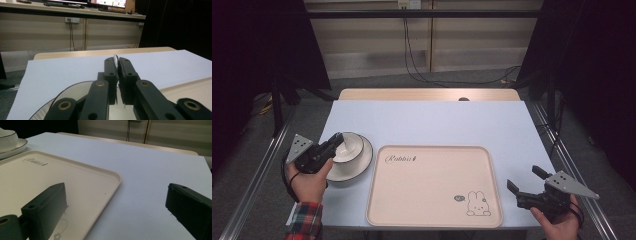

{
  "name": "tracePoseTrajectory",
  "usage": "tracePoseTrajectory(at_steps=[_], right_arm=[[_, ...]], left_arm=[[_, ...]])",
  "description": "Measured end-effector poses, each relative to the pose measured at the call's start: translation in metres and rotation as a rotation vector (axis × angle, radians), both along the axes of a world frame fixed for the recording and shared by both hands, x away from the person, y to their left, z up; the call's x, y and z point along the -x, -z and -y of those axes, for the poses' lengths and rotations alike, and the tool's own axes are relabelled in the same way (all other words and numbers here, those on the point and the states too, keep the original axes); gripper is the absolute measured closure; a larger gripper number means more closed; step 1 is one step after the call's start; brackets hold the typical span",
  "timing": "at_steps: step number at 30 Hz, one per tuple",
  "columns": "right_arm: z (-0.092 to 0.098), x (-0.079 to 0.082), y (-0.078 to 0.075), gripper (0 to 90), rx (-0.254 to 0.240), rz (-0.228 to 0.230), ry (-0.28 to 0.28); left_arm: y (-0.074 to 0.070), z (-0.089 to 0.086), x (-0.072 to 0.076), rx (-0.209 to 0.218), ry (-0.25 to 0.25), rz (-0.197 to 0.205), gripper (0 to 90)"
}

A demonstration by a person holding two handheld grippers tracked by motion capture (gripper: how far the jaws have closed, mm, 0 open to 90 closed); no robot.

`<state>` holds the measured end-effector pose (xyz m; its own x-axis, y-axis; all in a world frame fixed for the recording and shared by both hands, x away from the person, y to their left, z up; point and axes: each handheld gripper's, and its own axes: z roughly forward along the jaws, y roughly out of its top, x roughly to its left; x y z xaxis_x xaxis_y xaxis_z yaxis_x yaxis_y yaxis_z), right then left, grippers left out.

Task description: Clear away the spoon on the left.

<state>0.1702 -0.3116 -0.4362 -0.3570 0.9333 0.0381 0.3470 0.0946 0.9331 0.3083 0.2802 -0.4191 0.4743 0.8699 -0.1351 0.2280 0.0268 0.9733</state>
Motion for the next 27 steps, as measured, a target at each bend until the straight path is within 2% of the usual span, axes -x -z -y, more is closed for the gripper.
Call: tracePoseTrajectory(at_steps=[9, 15, 17, 18, 20, 22, 27], right_arm=[[0.000, 0.000, 0.000, 3.1, 0.003, 0.014, -0.008], [-0.001, 0.000, 0.000, 3.1, -0.002, 0.010, -0.012], [-0.001, 0.000, 0.000, 3.1, -0.002, 0.010, -0.012], [-0.001, 0.000, 0.000, 3.1, -0.003, 0.009, -0.009], [-0.001, 0.000, 0.001, 3.1, -0.002, 0.009, -0.009], [-0.001, 0.000, 0.001, 3.1, -0.007, 0.010, -0.008], [-0.001, 0.000, 0.001, 3.1, -0.005, 0.009, -0.011]], left_arm=[[-0.001, 0.001, -0.006, 0.003, -0.003, 0.002, 85.6], [0.001, 0.001, -0.012, 0.031, -0.004, 0.008, 85.6], [0.001, 0.000, -0.012, 0.027, -0.007, 0.004, 85.5], [0.003, 0.000, -0.015, 0.050, -0.007, 0.014, 85.5], [0.003, 0.000, -0.017, 0.052, -0.007, 0.014, 85.5], [0.005, 0.003, -0.019, 0.072, -0.014, 0.018, 85.5], [0.005, 0.005, -0.021, 0.054, -0.012, 0.018, 85.5]])
